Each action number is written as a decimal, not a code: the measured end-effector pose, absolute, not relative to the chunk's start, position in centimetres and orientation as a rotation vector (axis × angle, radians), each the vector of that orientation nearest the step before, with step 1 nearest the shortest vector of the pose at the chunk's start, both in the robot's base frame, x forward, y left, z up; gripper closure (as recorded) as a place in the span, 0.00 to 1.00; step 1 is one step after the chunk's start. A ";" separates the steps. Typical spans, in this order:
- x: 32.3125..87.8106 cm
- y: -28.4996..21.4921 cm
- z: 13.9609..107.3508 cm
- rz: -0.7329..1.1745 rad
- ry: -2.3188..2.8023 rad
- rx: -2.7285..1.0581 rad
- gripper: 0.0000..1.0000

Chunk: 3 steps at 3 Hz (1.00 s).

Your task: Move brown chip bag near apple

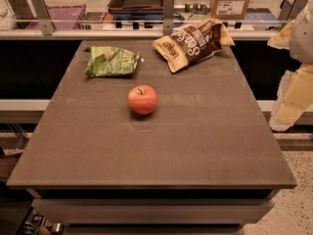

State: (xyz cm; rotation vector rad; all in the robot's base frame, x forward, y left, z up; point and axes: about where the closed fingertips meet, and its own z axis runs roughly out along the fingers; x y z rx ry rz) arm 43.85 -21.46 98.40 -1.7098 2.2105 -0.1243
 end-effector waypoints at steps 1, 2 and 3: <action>43.9 -21.4 98.5 -0.130 2.207 -1.710 0.00; 46.1 -20.8 98.5 -0.187 2.135 -1.744 0.00; 49.4 -20.1 98.4 -0.239 2.036 -1.784 0.00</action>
Offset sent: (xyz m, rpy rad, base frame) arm 0.0561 0.0139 -0.0031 -0.0519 -0.1205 0.1100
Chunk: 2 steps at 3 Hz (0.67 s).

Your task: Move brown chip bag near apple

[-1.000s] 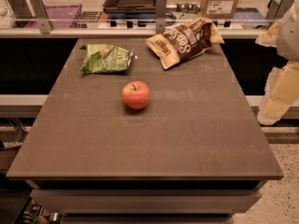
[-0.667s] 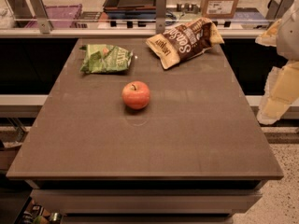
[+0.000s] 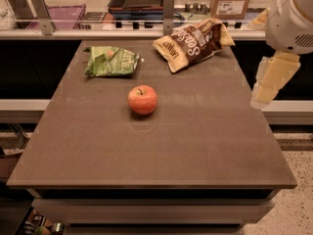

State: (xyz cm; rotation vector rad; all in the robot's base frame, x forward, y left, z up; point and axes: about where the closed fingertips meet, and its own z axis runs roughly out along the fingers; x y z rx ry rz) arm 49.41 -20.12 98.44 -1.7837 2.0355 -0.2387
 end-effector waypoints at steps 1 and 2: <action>53.1 -19.2 98.8 -0.308 1.938 -1.804 0.00; 56.4 -19.0 99.4 -0.366 1.866 -1.797 0.00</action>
Offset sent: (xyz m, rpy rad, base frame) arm 0.1128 0.0122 0.0175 -0.0339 -0.2373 0.1030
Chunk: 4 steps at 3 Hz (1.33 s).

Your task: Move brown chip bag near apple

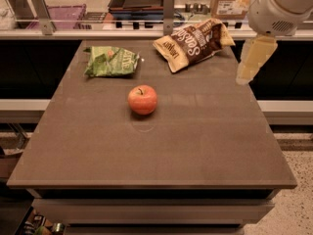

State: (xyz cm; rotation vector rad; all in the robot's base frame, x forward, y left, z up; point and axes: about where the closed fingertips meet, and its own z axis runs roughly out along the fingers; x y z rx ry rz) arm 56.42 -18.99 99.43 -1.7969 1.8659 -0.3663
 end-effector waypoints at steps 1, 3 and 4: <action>59.8 -19.2 99.7 -0.400 1.825 -1.783 0.00; 66.8 -18.5 98.5 -0.363 1.810 -1.784 0.00; 71.6 -16.7 95.7 -0.333 1.851 -1.775 0.00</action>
Offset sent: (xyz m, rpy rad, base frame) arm 0.1180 -0.0019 0.0012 0.0325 -0.0742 0.0284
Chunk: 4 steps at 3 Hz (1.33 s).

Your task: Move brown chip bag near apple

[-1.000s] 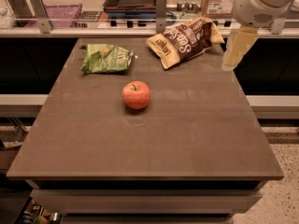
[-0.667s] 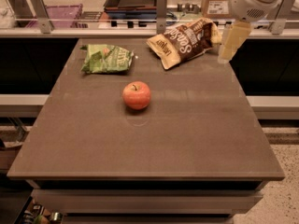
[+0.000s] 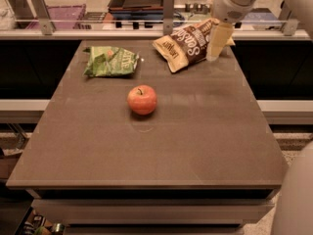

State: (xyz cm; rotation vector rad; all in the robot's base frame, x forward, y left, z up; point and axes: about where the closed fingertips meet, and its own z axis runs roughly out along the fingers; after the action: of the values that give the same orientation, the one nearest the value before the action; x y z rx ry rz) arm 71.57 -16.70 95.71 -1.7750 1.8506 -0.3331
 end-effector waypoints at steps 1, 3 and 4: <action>71.8 -16.6 95.6 -0.332 1.851 -1.775 0.00; 74.3 -15.5 92.4 -0.419 1.905 -1.871 0.00; 75.6 -15.2 90.4 -0.451 1.919 -1.932 0.00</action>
Offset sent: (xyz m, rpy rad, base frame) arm 0.0235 0.0104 -0.0245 -0.1085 0.0335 -0.0308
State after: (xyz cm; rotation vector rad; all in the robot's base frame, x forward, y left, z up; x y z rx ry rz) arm 75.61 -15.25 90.43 -1.9315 1.9192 -0.4505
